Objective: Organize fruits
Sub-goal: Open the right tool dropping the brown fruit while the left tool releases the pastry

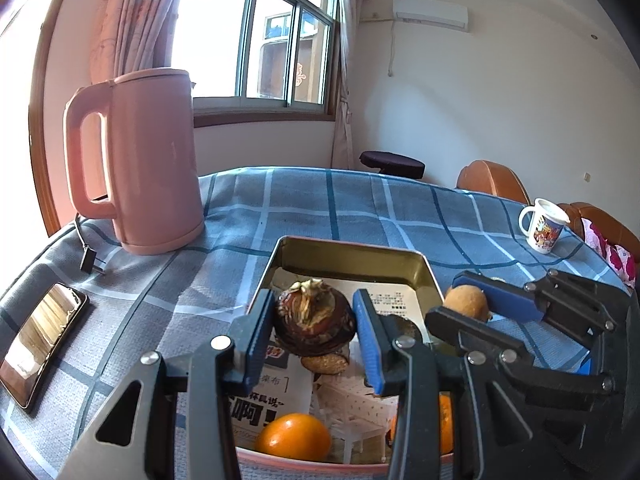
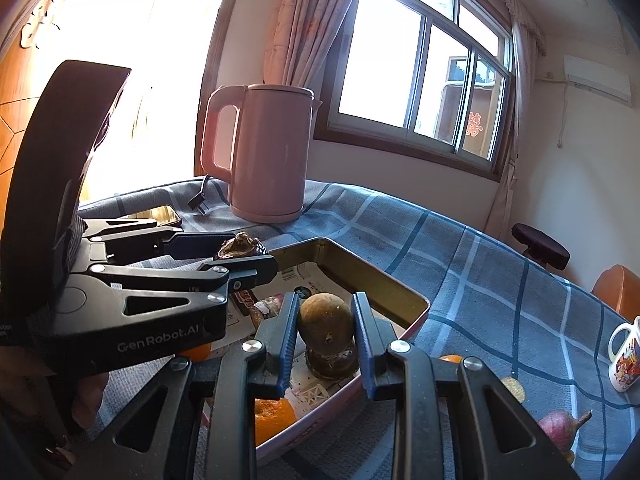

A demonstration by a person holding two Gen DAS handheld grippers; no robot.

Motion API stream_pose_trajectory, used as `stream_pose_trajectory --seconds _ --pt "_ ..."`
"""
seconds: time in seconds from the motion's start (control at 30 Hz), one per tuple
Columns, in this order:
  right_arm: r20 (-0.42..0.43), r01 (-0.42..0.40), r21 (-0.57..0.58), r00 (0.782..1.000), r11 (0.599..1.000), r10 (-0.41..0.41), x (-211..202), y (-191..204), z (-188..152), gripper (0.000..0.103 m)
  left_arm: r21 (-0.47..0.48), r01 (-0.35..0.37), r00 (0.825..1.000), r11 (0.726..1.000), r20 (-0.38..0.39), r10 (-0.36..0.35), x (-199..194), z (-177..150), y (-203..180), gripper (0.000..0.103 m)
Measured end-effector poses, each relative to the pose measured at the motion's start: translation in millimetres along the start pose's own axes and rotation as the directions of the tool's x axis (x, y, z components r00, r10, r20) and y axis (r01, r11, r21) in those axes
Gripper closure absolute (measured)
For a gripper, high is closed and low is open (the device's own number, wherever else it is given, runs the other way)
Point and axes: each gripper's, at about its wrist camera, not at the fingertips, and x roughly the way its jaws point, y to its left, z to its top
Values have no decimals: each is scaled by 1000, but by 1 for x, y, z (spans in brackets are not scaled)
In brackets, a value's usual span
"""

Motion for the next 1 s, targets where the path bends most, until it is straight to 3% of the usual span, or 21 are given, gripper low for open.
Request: stream_pose_trajectory --seconds 0.27,0.43,0.73,0.77,0.87,1.0 --pt "-45 -18 -6 999 1000 18 10 3 -2 74 2 26 998 1000 -50 -26 8 -1 1 61" --pt "-117 -32 -13 993 999 31 22 6 -4 74 1 36 996 999 -80 -35 12 -2 1 61" --pt "-212 -63 -37 976 997 54 38 15 -8 74 12 10 997 1000 -83 -9 12 -2 0 60" --pt "-215 -66 -35 975 997 57 39 15 -8 73 11 0 997 1000 -79 1 12 -2 1 55" --pt "-215 -51 -53 976 997 39 38 19 -8 55 0 -21 998 1000 -51 21 7 -2 3 37" --pt "-155 -46 -35 987 998 40 23 15 -7 53 -25 -30 999 999 -16 29 -1 -2 5 29"
